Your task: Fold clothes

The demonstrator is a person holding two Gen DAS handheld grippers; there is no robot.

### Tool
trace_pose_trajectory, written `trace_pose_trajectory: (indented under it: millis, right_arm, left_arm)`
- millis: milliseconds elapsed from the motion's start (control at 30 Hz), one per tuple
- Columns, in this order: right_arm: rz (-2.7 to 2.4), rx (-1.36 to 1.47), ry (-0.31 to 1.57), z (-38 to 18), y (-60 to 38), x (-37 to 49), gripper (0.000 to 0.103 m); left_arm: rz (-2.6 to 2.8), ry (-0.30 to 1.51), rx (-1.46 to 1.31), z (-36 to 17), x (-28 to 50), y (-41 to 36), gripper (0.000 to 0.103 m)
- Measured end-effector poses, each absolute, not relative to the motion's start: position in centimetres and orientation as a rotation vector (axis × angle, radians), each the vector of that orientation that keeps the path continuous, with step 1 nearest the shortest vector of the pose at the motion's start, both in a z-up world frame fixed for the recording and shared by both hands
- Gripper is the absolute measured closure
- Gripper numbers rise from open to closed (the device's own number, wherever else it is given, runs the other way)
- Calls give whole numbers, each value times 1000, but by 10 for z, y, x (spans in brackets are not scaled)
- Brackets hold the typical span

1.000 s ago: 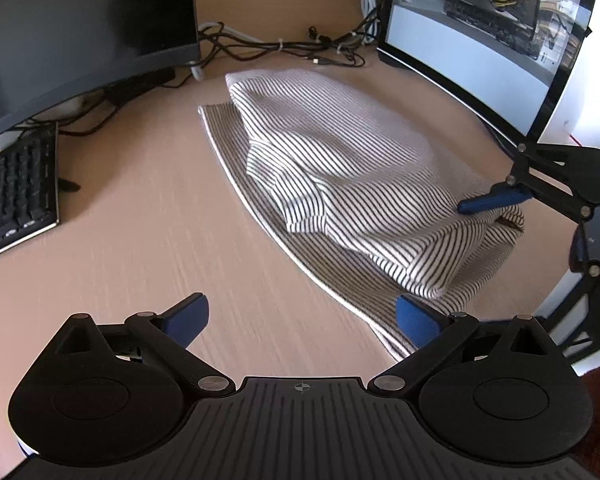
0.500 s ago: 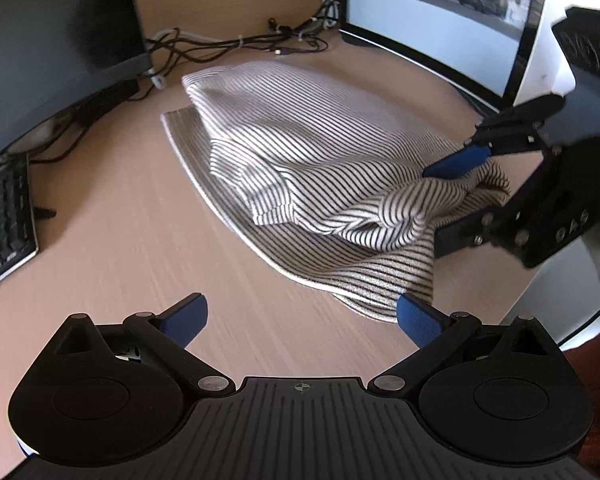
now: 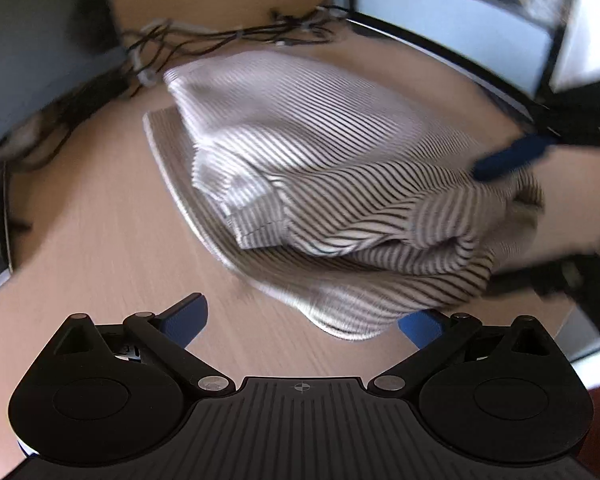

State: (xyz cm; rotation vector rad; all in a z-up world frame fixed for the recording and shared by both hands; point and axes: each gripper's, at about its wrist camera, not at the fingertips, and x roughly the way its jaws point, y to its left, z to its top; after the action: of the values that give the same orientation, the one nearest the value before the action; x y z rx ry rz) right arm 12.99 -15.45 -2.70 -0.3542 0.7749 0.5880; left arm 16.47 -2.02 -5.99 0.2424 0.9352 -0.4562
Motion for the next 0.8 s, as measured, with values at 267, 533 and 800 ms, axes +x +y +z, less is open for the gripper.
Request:
trace_pose_trajectory:
  millis: [267,533,800]
  right_arm:
    - [509,-568,698,-57,-140,112,16]
    - [387,-742,547,-72,-126,122,14]
    - [438,-847,540,-68,-126,137,66]
  left_arm:
    - [-482,973,47,-44,180,-13,0]
    - [-491,1015,-21,-49,190,-12,0]
    - [-500,997,-114,-32,188,26,0]
